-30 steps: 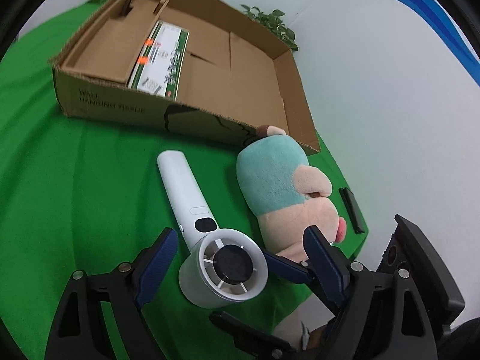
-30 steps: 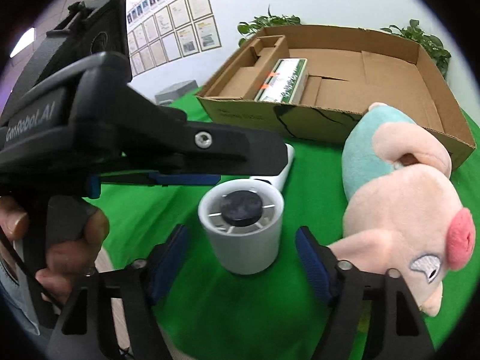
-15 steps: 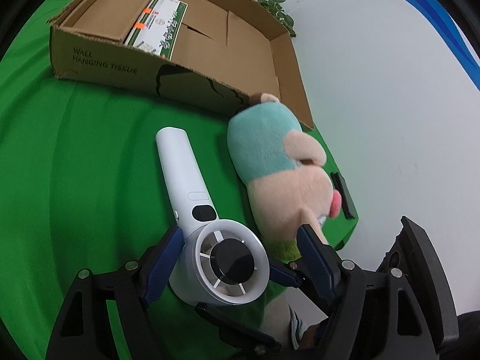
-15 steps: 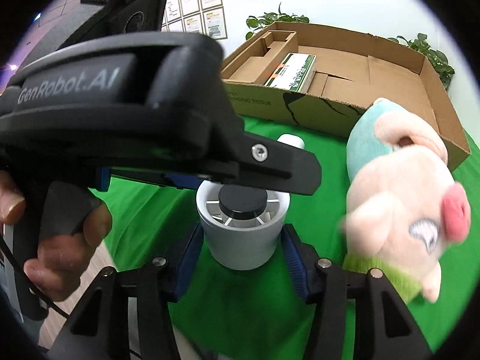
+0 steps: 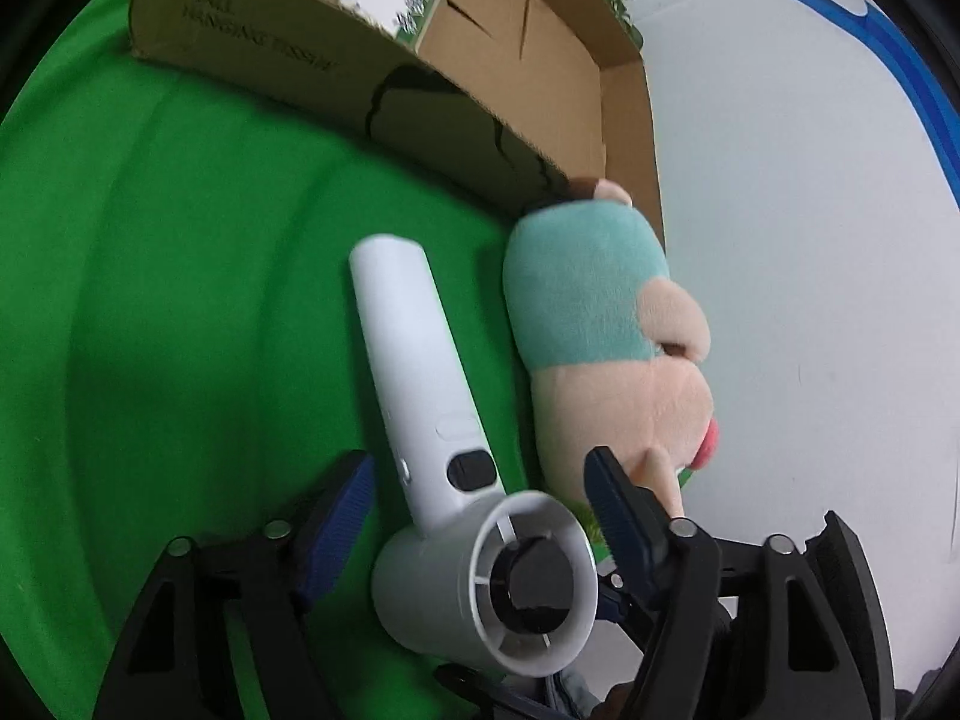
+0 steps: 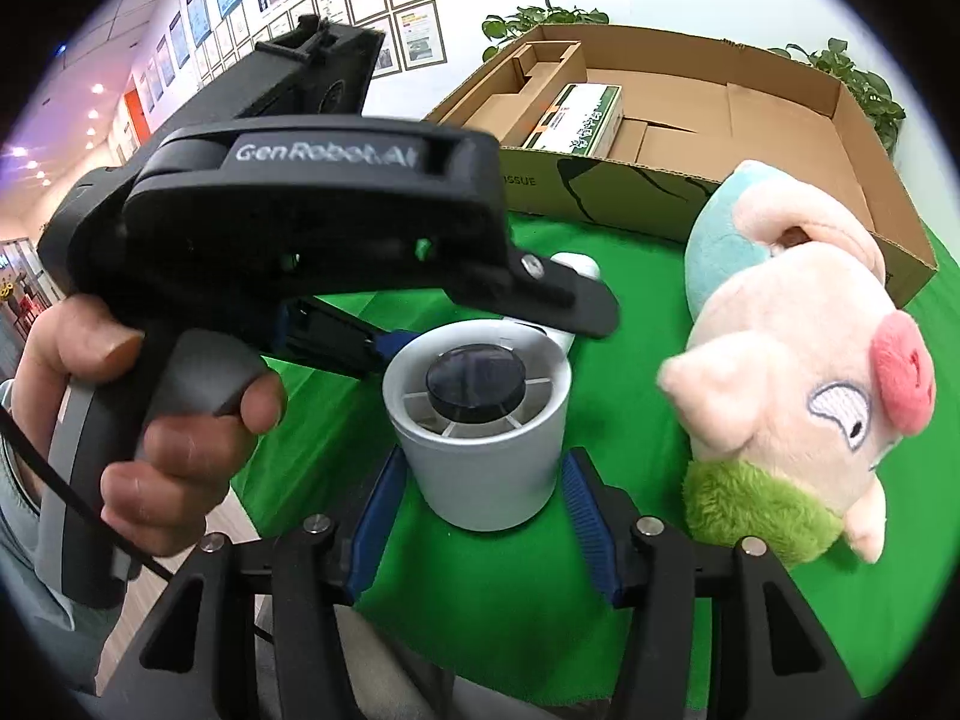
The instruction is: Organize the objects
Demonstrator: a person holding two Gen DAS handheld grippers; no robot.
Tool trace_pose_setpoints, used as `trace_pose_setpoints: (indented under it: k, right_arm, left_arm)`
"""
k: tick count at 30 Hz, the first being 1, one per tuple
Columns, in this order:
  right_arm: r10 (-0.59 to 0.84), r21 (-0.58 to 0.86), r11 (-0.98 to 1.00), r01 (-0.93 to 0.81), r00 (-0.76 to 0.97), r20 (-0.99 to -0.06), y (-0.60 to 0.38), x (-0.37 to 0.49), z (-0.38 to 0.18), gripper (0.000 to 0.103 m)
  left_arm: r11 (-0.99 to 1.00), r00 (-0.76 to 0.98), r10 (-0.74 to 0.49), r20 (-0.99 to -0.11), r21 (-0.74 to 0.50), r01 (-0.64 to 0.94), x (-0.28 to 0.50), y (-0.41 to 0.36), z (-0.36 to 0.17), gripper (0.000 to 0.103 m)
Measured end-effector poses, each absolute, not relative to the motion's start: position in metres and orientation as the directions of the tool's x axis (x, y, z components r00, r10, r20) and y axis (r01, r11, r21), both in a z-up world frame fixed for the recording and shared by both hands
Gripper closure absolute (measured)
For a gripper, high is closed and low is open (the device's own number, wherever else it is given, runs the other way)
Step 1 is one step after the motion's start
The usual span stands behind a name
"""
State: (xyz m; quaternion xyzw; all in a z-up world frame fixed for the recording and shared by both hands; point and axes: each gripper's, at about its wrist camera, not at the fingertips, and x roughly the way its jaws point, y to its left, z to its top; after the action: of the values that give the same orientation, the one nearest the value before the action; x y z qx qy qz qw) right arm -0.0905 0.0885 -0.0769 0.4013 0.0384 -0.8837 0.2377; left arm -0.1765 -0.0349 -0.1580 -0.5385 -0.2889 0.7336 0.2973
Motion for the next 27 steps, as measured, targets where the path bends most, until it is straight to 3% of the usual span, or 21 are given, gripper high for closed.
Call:
trace_pose_setpoints:
  k: [1,2,10,15,18,21,27]
  right_arm:
    - [-0.385,0.113,-0.885,0.452,-0.570,-0.726,0.088,-0.088,-0.076,0.052]
    - [-0.380,0.107,-0.886,0.452,-0.572,-0.727,0.087,-0.085,-0.076,0.052]
    - [-0.399,0.108,-0.877,0.467,-0.585,-0.706,0.086,-0.072,-0.082,0.052]
    - [-0.428,0.106,-0.870,0.482,-0.631,-0.647,0.090,-0.074,-0.079,0.052]
    - [-0.434,0.105,-0.872,0.479,-0.654,-0.620,0.094,-0.080,-0.068,0.053]
    - [-0.440,0.095,-0.873,0.478,-0.687,-0.578,0.101,-0.087,-0.048,0.054]
    - [-0.441,0.087,-0.877,0.472,-0.721,-0.534,0.111,-0.130,-0.020,0.054]
  left_arm:
    - [-0.647,-0.231,0.757,-0.612,-0.752,-0.126,-0.176,-0.034,-0.160,0.047]
    - [-0.637,-0.221,0.766,-0.604,-0.760,-0.127,-0.176,-0.032,-0.161,0.050]
    - [-0.675,-0.279,0.731,-0.623,-0.718,-0.166,-0.163,-0.034,-0.148,0.055]
    - [-0.711,-0.360,0.696,-0.621,-0.667,-0.223,-0.155,-0.038,-0.115,0.060]
    - [-0.728,-0.425,0.680,-0.597,-0.621,-0.292,-0.155,-0.037,-0.078,0.075]
    - [-0.765,-0.480,0.643,-0.596,-0.525,-0.373,-0.156,-0.026,-0.043,0.076]
    - [-0.766,-0.508,0.642,-0.574,-0.483,-0.423,-0.159,-0.018,-0.001,0.076]
